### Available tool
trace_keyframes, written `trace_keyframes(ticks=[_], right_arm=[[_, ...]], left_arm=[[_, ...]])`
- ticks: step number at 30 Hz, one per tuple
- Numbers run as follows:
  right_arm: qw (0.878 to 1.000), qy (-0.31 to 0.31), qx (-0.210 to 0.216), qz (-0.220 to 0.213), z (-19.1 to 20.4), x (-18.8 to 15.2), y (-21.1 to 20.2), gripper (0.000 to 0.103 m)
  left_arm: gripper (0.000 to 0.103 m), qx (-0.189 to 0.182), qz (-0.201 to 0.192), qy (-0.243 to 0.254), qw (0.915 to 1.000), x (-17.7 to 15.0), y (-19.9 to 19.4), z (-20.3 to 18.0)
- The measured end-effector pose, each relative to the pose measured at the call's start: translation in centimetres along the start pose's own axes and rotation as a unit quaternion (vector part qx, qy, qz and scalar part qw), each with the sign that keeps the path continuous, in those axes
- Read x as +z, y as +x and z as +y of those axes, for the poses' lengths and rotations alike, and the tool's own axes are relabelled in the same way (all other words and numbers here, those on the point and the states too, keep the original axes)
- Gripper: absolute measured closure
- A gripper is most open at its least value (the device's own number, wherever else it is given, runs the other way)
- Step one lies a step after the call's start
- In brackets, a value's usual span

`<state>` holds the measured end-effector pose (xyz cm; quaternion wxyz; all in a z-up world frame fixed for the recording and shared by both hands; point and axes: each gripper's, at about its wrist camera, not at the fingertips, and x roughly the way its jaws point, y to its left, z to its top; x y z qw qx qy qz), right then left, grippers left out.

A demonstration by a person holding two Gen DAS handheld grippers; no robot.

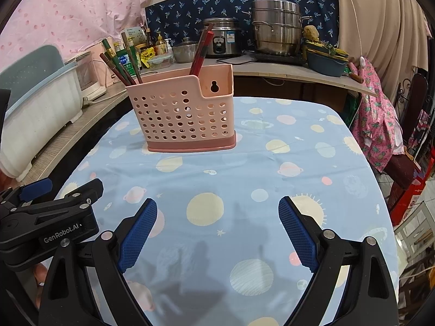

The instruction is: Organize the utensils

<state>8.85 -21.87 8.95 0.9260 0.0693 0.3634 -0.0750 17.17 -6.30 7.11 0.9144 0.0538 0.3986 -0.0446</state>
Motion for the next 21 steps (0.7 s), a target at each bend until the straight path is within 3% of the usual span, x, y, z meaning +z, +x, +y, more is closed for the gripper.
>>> trace_keyframes(ticks=[21], right_arm=[[1.000, 0.001, -0.005, 0.004, -0.2, 1.0, 1.8, 0.014]], left_arm=[[0.011, 0.003, 0.002, -0.002, 1.0000, 1.1, 1.2, -0.6]])
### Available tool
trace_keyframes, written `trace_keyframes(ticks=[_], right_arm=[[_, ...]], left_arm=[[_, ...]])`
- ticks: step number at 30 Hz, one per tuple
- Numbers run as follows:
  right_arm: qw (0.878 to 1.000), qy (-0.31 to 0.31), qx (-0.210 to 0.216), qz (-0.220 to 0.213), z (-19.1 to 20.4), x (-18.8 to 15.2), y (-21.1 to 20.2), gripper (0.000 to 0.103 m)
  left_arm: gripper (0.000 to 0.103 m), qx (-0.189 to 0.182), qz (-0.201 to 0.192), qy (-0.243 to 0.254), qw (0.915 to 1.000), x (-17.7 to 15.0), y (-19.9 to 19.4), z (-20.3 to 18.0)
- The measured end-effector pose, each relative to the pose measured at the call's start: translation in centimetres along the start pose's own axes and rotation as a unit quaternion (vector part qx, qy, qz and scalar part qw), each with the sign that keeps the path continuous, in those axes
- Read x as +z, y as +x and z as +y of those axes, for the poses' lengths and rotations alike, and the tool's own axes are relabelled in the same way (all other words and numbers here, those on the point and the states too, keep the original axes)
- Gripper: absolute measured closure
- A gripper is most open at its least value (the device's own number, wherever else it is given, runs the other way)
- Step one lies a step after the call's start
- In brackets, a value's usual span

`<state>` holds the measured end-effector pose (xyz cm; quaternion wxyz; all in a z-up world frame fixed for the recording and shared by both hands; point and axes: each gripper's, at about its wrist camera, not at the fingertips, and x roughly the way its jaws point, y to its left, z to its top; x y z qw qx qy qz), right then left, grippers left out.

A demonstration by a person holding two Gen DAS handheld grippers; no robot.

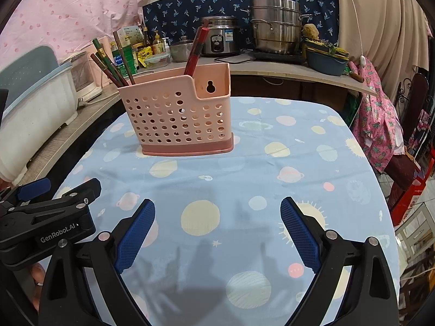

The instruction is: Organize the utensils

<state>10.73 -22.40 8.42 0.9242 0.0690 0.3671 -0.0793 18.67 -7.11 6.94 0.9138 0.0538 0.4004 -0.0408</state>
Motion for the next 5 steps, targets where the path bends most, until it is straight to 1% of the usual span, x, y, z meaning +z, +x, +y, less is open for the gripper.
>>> trace_keyframes(ticks=[5], right_arm=[[1.000, 0.002, 0.002, -0.001, 0.14, 0.43, 0.01, 0.014]], left_arm=[[0.011, -0.002, -0.005, -0.002, 1.0000, 0.42, -0.16, -0.08]])
